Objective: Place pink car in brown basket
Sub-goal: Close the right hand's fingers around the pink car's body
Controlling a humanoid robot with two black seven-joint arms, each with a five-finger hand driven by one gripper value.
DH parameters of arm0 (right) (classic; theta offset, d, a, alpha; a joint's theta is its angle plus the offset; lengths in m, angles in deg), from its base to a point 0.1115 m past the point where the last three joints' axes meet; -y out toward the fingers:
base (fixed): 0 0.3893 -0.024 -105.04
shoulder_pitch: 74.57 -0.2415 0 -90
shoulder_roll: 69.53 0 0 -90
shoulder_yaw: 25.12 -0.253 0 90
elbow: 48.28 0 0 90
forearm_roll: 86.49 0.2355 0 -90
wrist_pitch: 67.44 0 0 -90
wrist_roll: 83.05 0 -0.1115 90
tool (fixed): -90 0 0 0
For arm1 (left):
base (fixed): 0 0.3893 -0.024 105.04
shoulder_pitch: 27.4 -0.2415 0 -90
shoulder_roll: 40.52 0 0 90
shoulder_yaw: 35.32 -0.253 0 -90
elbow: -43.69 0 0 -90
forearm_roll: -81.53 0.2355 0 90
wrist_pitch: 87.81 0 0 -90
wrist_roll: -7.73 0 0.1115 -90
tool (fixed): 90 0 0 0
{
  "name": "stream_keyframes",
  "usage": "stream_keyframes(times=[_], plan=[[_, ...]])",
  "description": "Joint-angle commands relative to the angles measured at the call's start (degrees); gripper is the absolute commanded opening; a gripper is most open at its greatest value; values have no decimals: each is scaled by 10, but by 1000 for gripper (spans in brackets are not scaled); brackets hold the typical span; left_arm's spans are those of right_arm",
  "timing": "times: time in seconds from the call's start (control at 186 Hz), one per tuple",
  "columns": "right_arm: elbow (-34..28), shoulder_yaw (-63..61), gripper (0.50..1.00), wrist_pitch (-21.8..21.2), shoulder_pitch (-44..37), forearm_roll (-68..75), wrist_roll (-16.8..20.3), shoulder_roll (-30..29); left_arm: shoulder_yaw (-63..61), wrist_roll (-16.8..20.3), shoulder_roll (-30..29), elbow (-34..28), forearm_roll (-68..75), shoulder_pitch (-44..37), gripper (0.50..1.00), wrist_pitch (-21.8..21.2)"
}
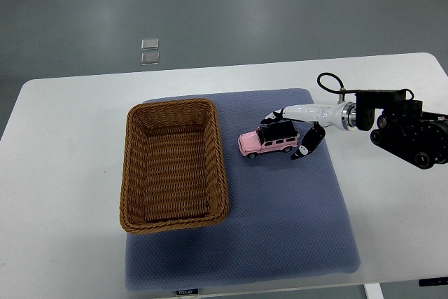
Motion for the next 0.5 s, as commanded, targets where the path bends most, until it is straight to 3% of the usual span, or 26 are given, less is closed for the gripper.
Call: stream_keyframes(times=[0.0,0.393,0.436,0.496], plan=[[3,-1,897,0,-4,0,0,-7,0,0,0,0,-1,0,1000,0],[1,-2,895,-18,-22,11,0,-39,0,0,0,0,0,0,1000,0],[2,-2,881,-18,-22,11,0,-41,0,0,0,0,0,0,1000,0],[2,-1,821,-18,-22,10,0,-41,0,0,0,0,0,0,1000,0]])
